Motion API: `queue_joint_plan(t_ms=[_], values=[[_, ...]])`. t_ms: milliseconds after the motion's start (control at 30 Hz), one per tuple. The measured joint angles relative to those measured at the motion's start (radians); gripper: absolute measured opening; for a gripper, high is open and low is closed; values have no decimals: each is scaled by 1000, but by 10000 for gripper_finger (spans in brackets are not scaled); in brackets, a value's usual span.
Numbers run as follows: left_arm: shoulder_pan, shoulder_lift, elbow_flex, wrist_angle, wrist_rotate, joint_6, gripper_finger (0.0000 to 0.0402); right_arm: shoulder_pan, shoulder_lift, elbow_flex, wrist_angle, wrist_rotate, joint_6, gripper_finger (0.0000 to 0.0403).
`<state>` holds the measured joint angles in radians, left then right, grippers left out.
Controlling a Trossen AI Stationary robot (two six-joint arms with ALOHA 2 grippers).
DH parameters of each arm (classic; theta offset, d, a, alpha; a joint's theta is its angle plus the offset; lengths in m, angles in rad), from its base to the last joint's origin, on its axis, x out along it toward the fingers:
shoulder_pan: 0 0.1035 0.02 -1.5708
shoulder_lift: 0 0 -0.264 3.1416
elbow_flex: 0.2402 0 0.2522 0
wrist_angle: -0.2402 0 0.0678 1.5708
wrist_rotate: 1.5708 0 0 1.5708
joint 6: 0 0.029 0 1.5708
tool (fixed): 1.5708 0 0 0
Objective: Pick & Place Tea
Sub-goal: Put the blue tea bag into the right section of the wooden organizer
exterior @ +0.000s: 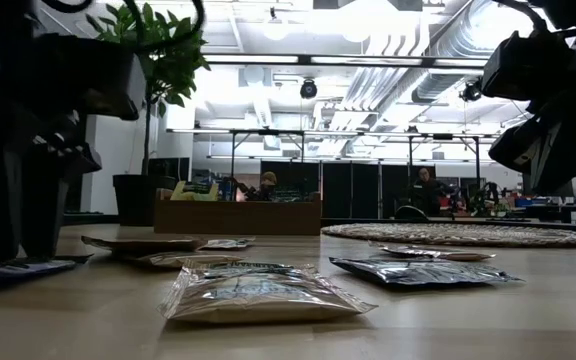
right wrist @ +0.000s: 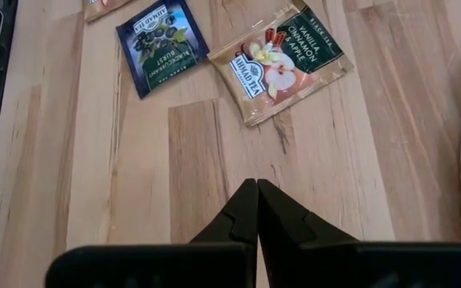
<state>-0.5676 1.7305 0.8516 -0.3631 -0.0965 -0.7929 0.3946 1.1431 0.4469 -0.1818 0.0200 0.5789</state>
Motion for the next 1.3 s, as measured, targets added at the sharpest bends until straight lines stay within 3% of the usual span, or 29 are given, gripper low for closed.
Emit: queue_joint_plan(t_ms=[133,500,900,1167,1300], values=[[-23,9,0,0,-72,-14,184,0,0,0,0,3,1,0],[-66,63,0,83,-69,-61,174,0,0,0,0,11,8,0],[-65,70,2,59,-70,-82,93,0,0,0,2,8,24,0],[-65,70,2,63,-36,-156,10,0,0,0,2,9,24,0],[-65,71,2,64,-36,-225,3,0,0,0,2,11,24,0]])
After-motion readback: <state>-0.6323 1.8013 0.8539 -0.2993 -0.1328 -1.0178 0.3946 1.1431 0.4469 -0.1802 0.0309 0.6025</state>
